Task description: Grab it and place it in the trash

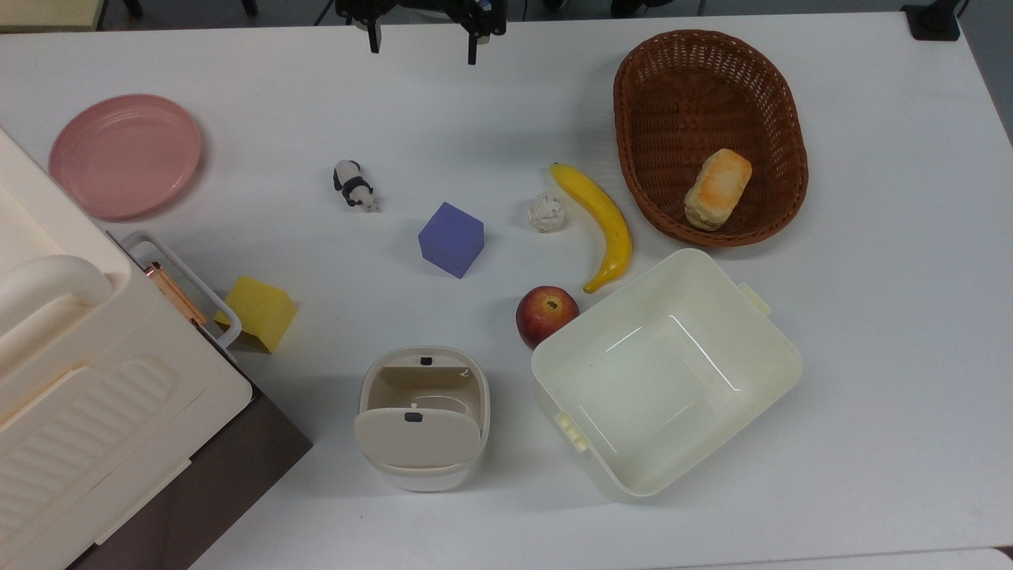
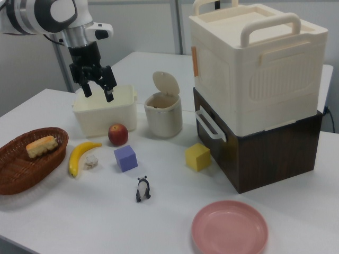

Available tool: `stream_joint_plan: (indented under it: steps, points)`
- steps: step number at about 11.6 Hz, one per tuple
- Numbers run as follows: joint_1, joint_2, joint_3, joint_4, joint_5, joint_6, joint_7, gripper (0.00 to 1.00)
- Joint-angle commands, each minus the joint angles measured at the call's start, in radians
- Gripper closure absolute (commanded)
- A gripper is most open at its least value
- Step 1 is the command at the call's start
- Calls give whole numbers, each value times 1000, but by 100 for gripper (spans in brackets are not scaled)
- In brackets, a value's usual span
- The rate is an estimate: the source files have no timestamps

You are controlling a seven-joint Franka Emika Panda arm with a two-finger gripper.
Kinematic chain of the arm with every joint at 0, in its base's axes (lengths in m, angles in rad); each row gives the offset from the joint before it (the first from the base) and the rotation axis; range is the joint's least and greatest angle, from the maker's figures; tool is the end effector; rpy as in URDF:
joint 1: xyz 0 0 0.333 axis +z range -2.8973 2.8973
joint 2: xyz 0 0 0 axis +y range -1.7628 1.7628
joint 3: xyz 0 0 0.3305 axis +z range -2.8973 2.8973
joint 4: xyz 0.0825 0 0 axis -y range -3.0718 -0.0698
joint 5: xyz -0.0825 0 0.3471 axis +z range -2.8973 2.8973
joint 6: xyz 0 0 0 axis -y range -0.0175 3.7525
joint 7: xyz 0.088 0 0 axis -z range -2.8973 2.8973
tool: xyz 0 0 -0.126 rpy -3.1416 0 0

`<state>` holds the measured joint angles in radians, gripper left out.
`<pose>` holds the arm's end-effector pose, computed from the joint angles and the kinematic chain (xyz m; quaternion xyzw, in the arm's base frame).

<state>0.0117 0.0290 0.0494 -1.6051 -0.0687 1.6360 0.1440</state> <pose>0.5315 0.0239 0.5958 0.9987 -0.0392 0.0044 0.0333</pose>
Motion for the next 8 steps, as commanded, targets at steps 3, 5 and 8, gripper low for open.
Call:
stream_joint_plan:
  steps: [3, 5, 8]
  points:
    - [-15, -31, -8, -29, 61, -73, -67, 0]
    - [-16, -32, -9, -32, 60, -73, -69, 0]
    - [-16, -30, -9, -32, 60, -71, -64, 0]
